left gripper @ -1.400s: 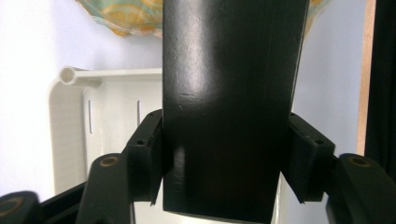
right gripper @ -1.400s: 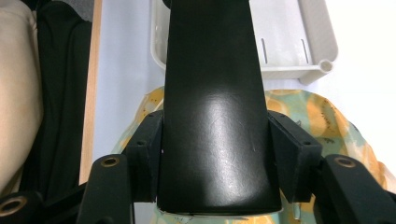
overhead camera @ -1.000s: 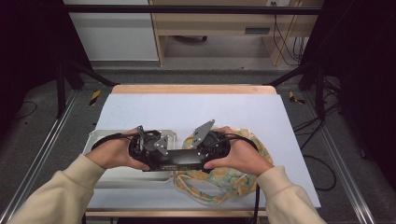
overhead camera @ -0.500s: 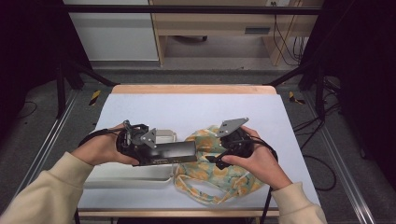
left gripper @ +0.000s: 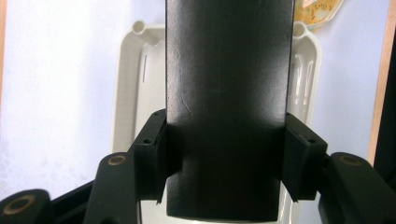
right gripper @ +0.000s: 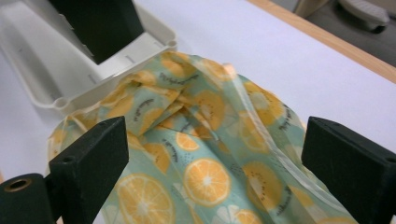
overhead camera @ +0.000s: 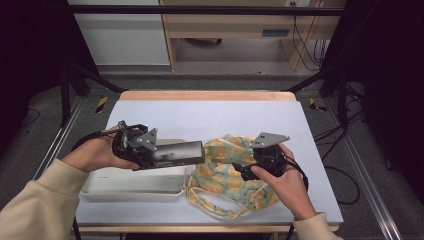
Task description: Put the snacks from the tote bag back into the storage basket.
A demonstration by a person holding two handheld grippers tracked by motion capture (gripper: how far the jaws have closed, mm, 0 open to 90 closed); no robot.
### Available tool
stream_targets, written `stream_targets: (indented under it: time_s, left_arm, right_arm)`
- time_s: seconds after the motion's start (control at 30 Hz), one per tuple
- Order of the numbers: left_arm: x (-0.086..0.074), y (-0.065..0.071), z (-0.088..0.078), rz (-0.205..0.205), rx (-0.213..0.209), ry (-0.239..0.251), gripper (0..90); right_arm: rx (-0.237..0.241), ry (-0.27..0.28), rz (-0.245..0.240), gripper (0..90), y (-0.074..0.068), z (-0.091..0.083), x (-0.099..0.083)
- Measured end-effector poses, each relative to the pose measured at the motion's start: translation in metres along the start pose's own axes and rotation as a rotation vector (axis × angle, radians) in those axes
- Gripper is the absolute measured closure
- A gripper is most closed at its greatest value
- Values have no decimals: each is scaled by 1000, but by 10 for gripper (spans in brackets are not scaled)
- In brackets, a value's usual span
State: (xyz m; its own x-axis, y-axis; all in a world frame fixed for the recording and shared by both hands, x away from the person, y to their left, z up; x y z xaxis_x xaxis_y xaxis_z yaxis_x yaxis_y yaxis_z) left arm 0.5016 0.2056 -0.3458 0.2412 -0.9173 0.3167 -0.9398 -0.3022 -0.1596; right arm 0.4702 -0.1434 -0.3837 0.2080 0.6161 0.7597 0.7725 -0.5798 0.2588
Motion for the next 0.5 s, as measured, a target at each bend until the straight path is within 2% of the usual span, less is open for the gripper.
stream_targets:
  time_s: [0.23, 0.5]
  left_arm:
    - [-11, -3, -4, 0, 18, -4, 435]
    - [-26, -8, -7, -13, 33, -12, 435]
  right_arm:
    - [-104, 7, 56, 83, 1, -10, -23]
    - [-201, -15, 104, 96, 5, -23, -55]
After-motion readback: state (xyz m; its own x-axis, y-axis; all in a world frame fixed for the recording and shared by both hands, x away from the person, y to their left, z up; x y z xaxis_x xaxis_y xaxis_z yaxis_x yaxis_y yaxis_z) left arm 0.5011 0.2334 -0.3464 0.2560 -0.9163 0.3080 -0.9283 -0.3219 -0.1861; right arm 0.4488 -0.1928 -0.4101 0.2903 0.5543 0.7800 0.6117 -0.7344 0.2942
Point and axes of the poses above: each handheld gripper's, and its own axes: z roughly forward along the jaws, x roughly out of its top, y roughly to its right, the point moved 3 cm from there along z, roughly forward along the jaws, and after that the axes turned 14 degrees about -z, right-handed, at the moved point
